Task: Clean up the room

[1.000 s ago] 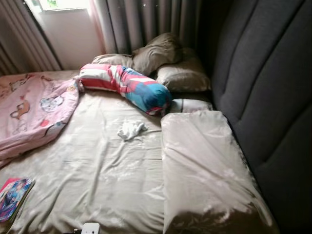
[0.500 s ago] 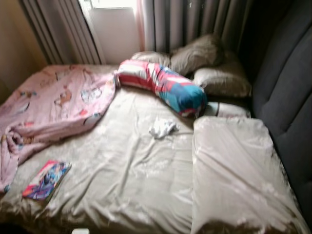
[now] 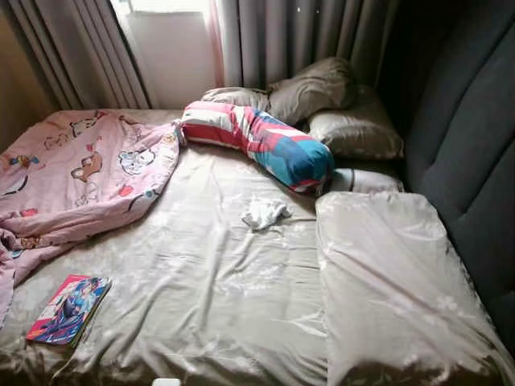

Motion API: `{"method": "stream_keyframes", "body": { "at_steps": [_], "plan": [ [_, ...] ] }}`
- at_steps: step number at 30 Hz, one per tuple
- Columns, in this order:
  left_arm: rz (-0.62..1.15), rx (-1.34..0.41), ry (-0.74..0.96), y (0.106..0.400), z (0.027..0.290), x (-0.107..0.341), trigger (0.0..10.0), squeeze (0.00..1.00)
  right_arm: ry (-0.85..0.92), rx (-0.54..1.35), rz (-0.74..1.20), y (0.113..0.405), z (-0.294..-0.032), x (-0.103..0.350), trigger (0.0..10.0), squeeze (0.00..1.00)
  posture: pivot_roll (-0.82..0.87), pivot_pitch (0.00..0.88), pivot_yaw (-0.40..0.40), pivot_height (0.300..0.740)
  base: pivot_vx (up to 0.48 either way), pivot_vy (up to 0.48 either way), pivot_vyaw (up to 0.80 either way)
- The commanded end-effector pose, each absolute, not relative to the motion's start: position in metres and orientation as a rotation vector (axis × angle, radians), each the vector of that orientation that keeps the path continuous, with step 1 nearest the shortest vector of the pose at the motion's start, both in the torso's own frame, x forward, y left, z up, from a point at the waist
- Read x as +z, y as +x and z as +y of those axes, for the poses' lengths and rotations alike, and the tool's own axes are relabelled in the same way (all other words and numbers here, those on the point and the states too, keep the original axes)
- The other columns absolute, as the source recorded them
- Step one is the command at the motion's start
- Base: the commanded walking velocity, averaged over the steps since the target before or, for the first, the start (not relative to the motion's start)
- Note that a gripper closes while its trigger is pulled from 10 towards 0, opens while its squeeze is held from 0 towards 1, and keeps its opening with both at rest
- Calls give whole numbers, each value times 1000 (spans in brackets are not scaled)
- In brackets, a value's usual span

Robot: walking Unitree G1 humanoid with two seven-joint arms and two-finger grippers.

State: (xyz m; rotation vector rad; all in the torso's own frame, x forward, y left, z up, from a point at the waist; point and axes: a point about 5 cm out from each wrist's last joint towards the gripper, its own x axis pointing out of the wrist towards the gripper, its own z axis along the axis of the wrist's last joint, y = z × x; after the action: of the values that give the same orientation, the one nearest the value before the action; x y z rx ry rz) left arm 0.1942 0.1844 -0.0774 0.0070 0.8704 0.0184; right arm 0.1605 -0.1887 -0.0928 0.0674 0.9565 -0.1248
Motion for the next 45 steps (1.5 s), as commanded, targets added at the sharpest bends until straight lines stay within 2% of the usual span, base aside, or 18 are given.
{"method": "stream_keyframes", "body": {
  "at_steps": [1, 9, 23, 45],
  "plan": [
    [889, 9, 20, 195, 178, -78, 10000, 0, 67, -137, 1005, 147, -191, -98, 10000, 0, -16, 158, 53, 740, 0, 480, 0],
    [874, -4, 21, 208, 162, -73, 10000, 0, 68, -130, 997, 149, -188, -98, 10000, 0, -13, 153, 55, 740, 0, 480, 0],
    [863, 12, 31, 221, 170, -66, 10000, 0, 73, -129, 1002, 148, -187, -98, 10000, 0, -12, 159, 58, 740, 0, 480, 0],
    [874, 15, 34, 216, 172, -69, 10000, 0, 61, -118, 1008, 148, -188, -98, 10000, 0, -10, 165, 56, 740, 0, 469, 0]
  ]
}}
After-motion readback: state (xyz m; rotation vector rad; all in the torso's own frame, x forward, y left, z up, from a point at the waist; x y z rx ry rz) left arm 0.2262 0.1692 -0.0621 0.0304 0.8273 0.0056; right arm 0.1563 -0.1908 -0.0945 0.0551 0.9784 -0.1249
